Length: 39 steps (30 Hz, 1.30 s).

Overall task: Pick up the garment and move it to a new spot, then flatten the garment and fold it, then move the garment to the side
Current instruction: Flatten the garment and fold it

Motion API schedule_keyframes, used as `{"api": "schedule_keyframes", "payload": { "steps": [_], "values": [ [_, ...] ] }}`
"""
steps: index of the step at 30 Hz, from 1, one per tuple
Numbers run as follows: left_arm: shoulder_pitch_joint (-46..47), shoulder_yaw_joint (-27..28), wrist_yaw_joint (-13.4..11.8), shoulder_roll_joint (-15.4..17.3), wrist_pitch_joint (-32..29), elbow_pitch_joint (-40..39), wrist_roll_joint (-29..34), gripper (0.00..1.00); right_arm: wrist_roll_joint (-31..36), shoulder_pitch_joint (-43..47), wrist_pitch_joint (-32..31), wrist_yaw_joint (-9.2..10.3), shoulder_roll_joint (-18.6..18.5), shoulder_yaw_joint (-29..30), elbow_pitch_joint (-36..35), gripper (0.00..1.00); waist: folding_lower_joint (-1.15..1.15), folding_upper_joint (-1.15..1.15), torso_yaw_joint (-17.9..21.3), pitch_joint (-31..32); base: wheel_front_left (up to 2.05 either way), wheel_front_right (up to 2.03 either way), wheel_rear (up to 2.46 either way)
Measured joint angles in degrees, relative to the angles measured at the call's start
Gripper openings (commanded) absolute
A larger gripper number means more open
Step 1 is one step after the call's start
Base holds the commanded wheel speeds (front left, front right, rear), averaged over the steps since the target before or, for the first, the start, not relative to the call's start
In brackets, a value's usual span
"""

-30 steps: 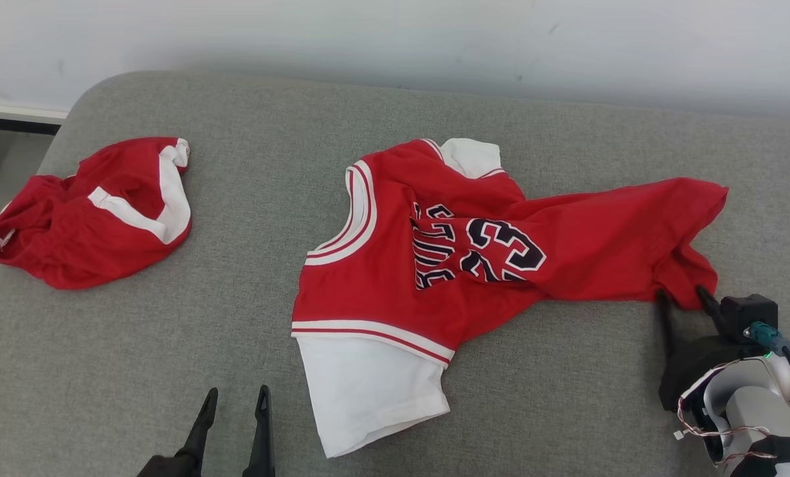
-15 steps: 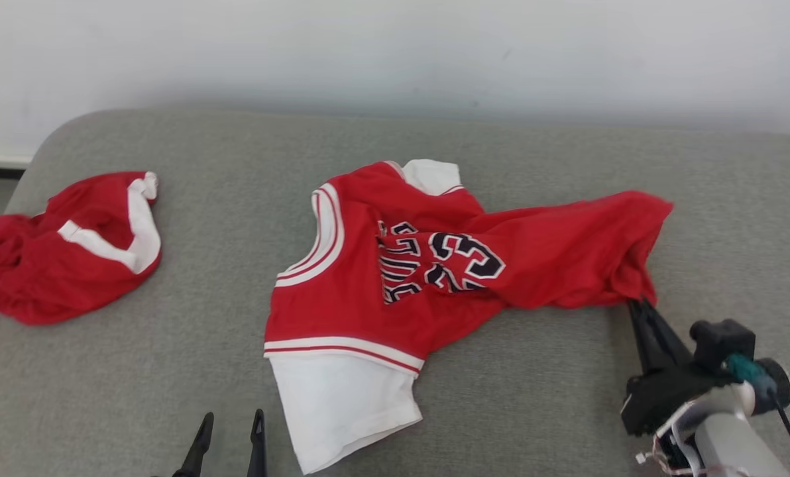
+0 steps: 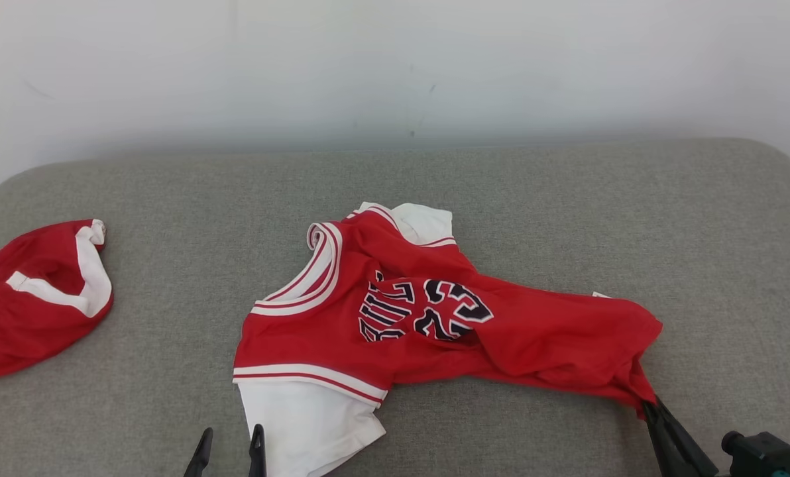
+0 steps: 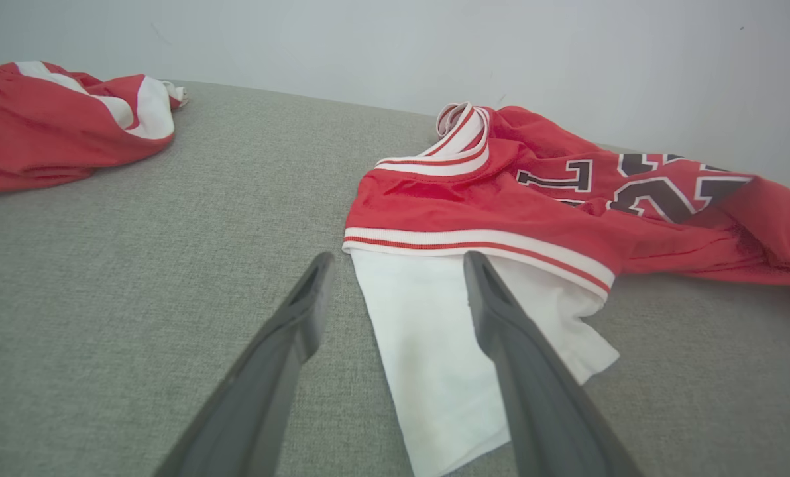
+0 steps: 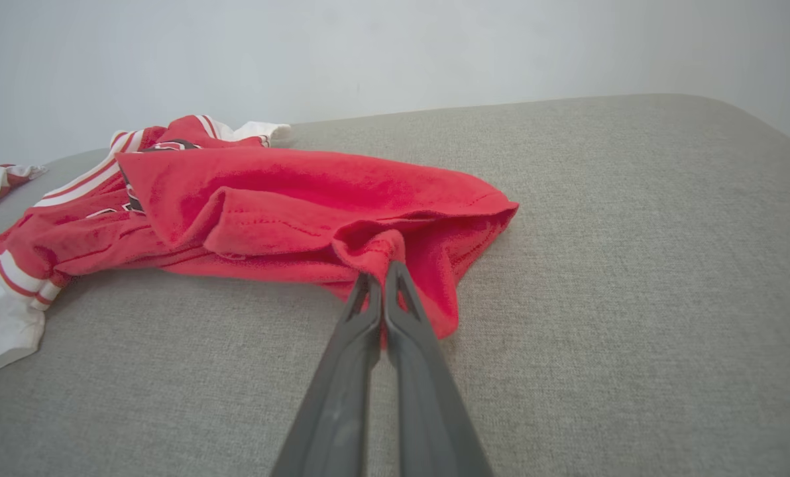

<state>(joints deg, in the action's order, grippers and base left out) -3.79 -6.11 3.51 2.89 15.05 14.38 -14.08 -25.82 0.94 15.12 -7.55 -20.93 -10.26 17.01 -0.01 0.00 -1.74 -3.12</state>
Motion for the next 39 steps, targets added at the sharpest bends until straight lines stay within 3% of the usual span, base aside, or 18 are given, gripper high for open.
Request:
{"api": "schedule_keyframes", "payload": {
  "steps": [1,2,3,10,15,21,31,33,34,39],
  "values": [
    [-0.07,0.0,0.01,-0.01,0.0,0.07,-0.04,1.0,-0.19,0.76,0.0,0.0,-0.21,-0.13,0.29,0.09,0.0,0.0,0.2,0.08,0.0,0.0,0.0],
    [-0.12,-0.02,0.01,0.0,0.0,0.11,-0.04,1.0,0.0,1.21,0.0,0.0,-0.46,-0.29,0.52,0.66,0.0,0.0,0.34,0.13,0.0,0.0,0.0],
    [-0.15,-0.03,0.01,0.01,0.0,0.12,-0.04,1.0,0.52,1.36,0.0,0.0,-0.64,-0.43,0.4,1.0,0.0,0.0,0.41,0.17,0.0,0.0,0.0],
    [-0.27,-0.15,0.01,-0.01,0.0,0.36,-0.04,1.0,4.85,-0.14,0.01,0.0,-0.64,1.41,-6.09,1.0,0.01,0.0,-0.58,0.17,0.0,0.0,0.0],
    [-0.26,-0.47,0.03,-0.01,0.0,0.49,-0.07,1.0,6.25,-2.36,0.01,0.0,-0.89,-3.43,-5.04,1.0,0.01,0.0,-1.86,0.13,0.0,0.0,0.0],
    [0.27,-0.55,0.02,0.0,0.0,0.52,-0.12,1.0,8.18,-8.58,0.01,0.0,0.07,-10.44,-0.02,1.0,0.01,0.0,-3.94,-0.11,0.0,0.0,0.0],
    [0.64,-0.92,0.02,0.01,0.0,0.48,-0.16,1.0,13.61,-18.36,-1.05,0.0,2.44,-15.63,14.57,1.0,0.01,0.0,-7.34,-1.32,0.0,0.0,0.0],
    [0.66,-0.93,0.0,0.01,0.0,0.48,-0.29,1.0,14.88,-19.34,-1.02,0.0,2.37,-15.58,16.6,0.28,0.01,0.0,-7.9,-1.63,0.0,0.0,0.0],
    [0.7,-0.94,-0.01,0.01,0.0,0.48,-0.42,1.0,14.91,-19.92,-0.98,0.0,2.43,-15.15,17.31,0.0,0.01,0.0,-8.1,-1.82,0.0,0.0,0.0],
    [1.31,-1.25,-0.27,0.01,0.0,0.37,-0.73,1.0,15.79,-23.68,-0.46,0.0,1.81,-12.87,18.46,0.0,0.01,0.0,-8.67,-2.76,0.0,0.0,0.0]
  ]
}}
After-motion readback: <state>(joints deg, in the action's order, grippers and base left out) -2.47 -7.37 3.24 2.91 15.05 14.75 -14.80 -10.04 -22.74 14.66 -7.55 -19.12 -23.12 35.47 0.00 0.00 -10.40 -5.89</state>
